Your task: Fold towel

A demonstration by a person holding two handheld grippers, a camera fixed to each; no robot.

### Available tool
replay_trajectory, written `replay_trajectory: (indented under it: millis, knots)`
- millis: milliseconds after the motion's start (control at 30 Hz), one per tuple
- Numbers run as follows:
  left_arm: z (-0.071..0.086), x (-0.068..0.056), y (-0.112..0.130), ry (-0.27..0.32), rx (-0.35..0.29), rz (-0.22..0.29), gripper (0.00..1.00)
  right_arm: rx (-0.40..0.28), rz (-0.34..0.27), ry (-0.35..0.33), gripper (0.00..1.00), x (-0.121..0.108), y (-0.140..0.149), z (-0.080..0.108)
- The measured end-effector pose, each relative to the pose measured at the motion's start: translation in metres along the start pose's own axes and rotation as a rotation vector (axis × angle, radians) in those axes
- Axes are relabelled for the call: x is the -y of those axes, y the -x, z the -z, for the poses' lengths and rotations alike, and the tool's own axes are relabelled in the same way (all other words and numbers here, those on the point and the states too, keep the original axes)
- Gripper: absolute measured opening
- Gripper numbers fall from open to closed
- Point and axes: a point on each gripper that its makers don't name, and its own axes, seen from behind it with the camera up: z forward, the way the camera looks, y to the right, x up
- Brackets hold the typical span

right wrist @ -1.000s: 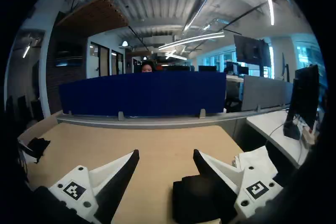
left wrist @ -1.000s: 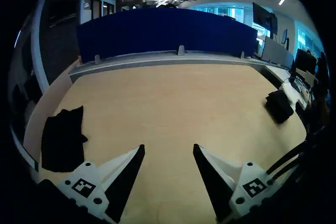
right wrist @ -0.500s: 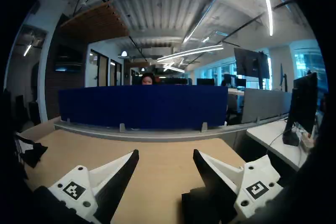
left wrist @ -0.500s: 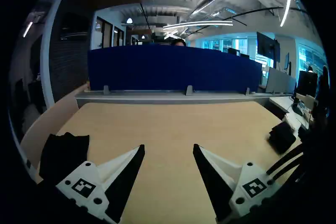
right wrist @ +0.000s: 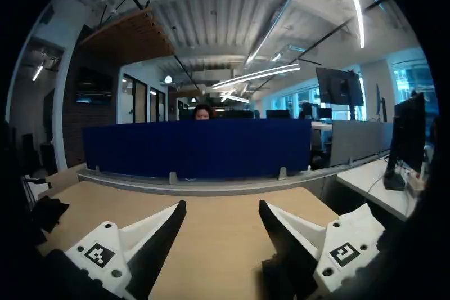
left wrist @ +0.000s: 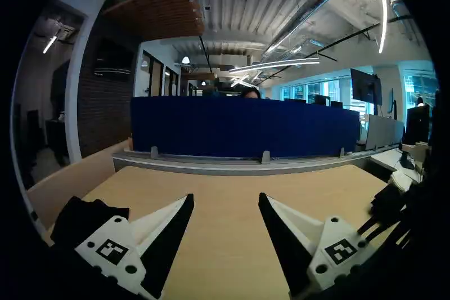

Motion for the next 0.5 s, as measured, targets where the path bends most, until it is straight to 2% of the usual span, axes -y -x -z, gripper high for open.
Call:
replay_trajectory:
  millis: [167,500]
  knots:
    - [0.001,0.003,0.004,-0.02,-0.026,-0.034,0.85,0.006,0.007,-0.025,1.0,0.014,0.006,0.0]
    - [-0.002,0.003,0.026,-0.031,-0.07,-0.06,0.85,0.002,0.034,-0.047,1.0,0.024,0.0,0.003]
